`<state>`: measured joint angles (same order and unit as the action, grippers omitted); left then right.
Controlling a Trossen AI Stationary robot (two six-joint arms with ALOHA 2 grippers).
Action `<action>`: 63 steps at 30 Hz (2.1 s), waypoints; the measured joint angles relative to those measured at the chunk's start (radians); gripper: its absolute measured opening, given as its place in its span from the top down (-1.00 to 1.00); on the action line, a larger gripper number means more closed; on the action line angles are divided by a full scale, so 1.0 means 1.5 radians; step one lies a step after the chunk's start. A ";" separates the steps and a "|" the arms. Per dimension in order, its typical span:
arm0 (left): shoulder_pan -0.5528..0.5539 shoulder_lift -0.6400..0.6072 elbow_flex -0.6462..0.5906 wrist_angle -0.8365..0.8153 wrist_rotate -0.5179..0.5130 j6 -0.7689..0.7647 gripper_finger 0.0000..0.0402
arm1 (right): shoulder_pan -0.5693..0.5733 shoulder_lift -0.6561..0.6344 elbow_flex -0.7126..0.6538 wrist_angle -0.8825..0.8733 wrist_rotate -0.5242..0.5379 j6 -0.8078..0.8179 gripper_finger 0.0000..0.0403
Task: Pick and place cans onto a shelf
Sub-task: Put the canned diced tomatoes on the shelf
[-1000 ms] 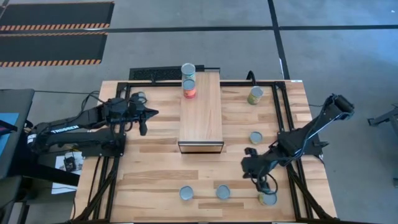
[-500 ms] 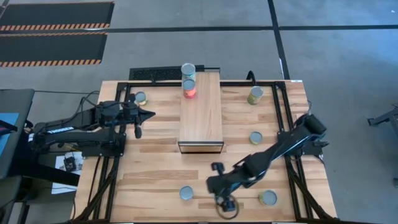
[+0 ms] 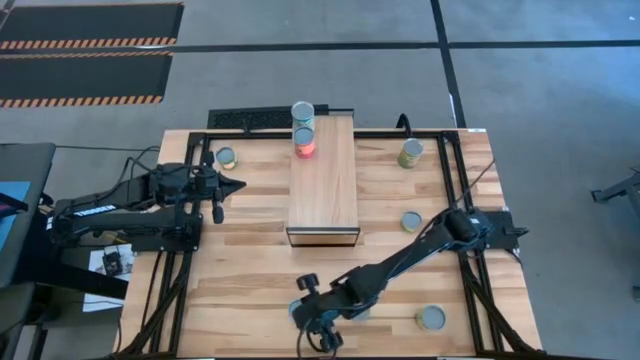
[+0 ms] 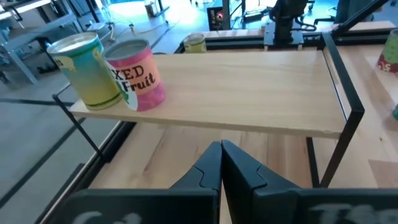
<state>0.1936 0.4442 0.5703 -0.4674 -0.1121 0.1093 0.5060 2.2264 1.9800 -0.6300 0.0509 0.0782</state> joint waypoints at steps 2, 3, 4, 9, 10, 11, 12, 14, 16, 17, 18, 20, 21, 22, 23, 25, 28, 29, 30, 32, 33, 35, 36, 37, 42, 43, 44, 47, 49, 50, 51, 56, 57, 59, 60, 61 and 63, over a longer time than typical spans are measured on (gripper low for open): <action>0.000 0.000 0.000 -0.006 0.000 0.000 1.00 | 0.000 0.018 0.012 -0.027 0.000 -0.015 0.25; 0.000 0.000 0.000 -0.010 0.000 0.000 1.00 | 0.000 0.026 0.016 -0.032 0.000 -0.017 0.22; 0.000 0.000 0.000 -0.015 0.000 -0.001 1.00 | 0.000 0.034 0.017 -0.031 0.001 -0.018 0.20; 0.000 0.000 0.000 -0.035 0.000 -0.001 1.00 | 0.001 0.047 0.019 -0.036 0.008 -0.054 0.23; 0.000 0.000 0.000 -0.040 0.000 -0.001 1.00 | 0.002 0.052 0.019 -0.038 0.014 -0.063 0.24; 0.000 0.000 0.000 -0.043 0.000 -0.001 1.00 | 0.001 0.056 0.019 -0.031 0.019 -0.072 0.26; 0.000 0.000 0.000 -0.047 0.000 -0.001 1.00 | 0.001 0.058 0.019 -0.033 0.025 -0.084 0.28; 0.000 0.000 0.000 -0.054 0.000 0.000 1.00 | 0.000 0.059 0.018 -0.036 0.029 -0.096 0.31; 0.000 0.000 0.000 -0.057 0.000 0.000 1.00 | 0.000 0.058 0.018 -0.031 0.029 -0.113 0.33; 0.000 0.000 0.000 -0.059 0.000 0.000 1.00 | 0.000 0.058 0.018 -0.032 0.028 -0.121 0.33; 0.000 0.000 0.000 -0.060 0.000 0.000 1.00 | 0.001 0.058 0.018 -0.033 0.024 -0.122 0.34; 0.000 0.000 0.000 -0.063 0.000 0.000 1.00 | 0.001 0.058 0.018 -0.032 0.014 -0.123 0.34; 0.000 0.000 0.000 -0.066 0.000 0.000 1.00 | 0.001 0.058 0.018 -0.032 0.011 -0.124 0.33; 0.000 0.000 0.000 -0.067 0.000 0.000 1.00 | 0.001 0.058 0.018 -0.032 0.010 -0.125 0.33; 0.000 0.000 0.000 -0.067 0.000 0.000 1.00 | 0.001 0.058 0.018 -0.032 0.009 -0.125 0.32; 0.000 0.000 0.000 -0.069 0.000 0.000 1.00 | 0.001 0.058 0.018 -0.027 0.011 -0.124 0.30; 0.000 0.000 0.000 -0.069 0.000 0.000 1.00 | -0.003 0.058 0.017 -0.018 0.014 -0.124 0.29; 0.000 0.000 0.000 -0.069 0.000 0.000 1.00 | -0.003 0.058 0.013 -0.006 0.019 -0.126 0.29; 0.000 0.000 0.000 -0.069 0.000 0.000 1.00 | -0.003 0.057 0.005 0.011 0.020 -0.128 0.29; 0.000 0.000 0.000 -0.069 0.000 0.001 1.00 | -0.003 0.058 -0.010 0.027 0.020 -0.128 0.30; 0.000 0.000 0.000 -0.069 0.000 0.001 1.00 | -0.001 0.058 -0.015 0.028 0.020 -0.128 0.31; 0.000 0.000 0.000 -0.069 0.000 0.001 1.00 | 0.001 0.058 -0.015 0.027 0.020 -0.136 0.33; 0.000 0.000 0.000 -0.069 0.000 0.001 1.00 | 0.002 0.057 -0.015 0.027 0.020 -0.138 0.33; 0.000 0.000 0.000 -0.069 0.000 0.001 1.00 | 0.003 0.057 -0.015 0.025 0.020 -0.138 0.34; 0.000 0.000 0.000 -0.069 0.000 0.002 1.00 | -0.002 0.058 -0.015 0.026 0.020 -0.127 0.34; 0.000 0.000 0.000 -0.069 0.000 0.001 1.00 | -0.003 0.065 -0.014 0.031 0.019 -0.133 0.34; 0.000 0.000 0.000 -0.069 0.000 0.001 1.00 | -0.005 0.071 -0.014 0.035 0.018 -0.135 0.34; 0.000 0.000 0.000 -0.069 0.000 0.001 1.00 | -0.007 0.087 -0.013 0.036 0.006 -0.130 0.34; 0.000 0.000 0.000 -0.069 0.000 0.001 1.00 | -0.005 0.094 -0.012 0.037 0.007 -0.139 0.35; 0.000 0.000 0.000 -0.069 0.000 0.001 1.00 | -0.004 0.095 -0.012 0.035 0.008 -0.145 0.35; 0.000 0.000 0.000 -0.069 0.000 0.001 1.00 | -0.004 0.096 -0.012 0.035 0.009 -0.147 0.37; 0.000 0.000 0.000 -0.069 0.000 0.001 1.00 | -0.006 0.094 -0.006 0.026 0.000 -0.125 0.66; 0.000 0.000 0.000 -0.069 0.000 0.001 1.00 | -0.007 0.094 -0.001 0.022 -0.003 -0.120 0.75; 0.000 0.000 0.000 -0.069 0.000 0.001 1.00 | -0.008 0.095 0.017 0.007 -0.003 -0.118 0.91; 0.000 0.000 0.000 -0.069 0.000 0.001 1.00 | -0.008 0.097 0.028 -0.003 -0.003 -0.120 0.93; 0.000 0.000 0.000 -0.069 0.000 -0.002 1.00 | -0.008 0.098 0.041 -0.013 -0.003 -0.120 0.93; 0.000 0.000 0.000 -0.070 0.000 -0.012 1.00 | -0.008 0.099 0.072 -0.038 -0.003 -0.116 0.89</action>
<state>0.1936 0.4442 0.5705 -0.5716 -0.1123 0.0917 0.4938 2.3745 2.0880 -0.6868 0.0460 -0.0962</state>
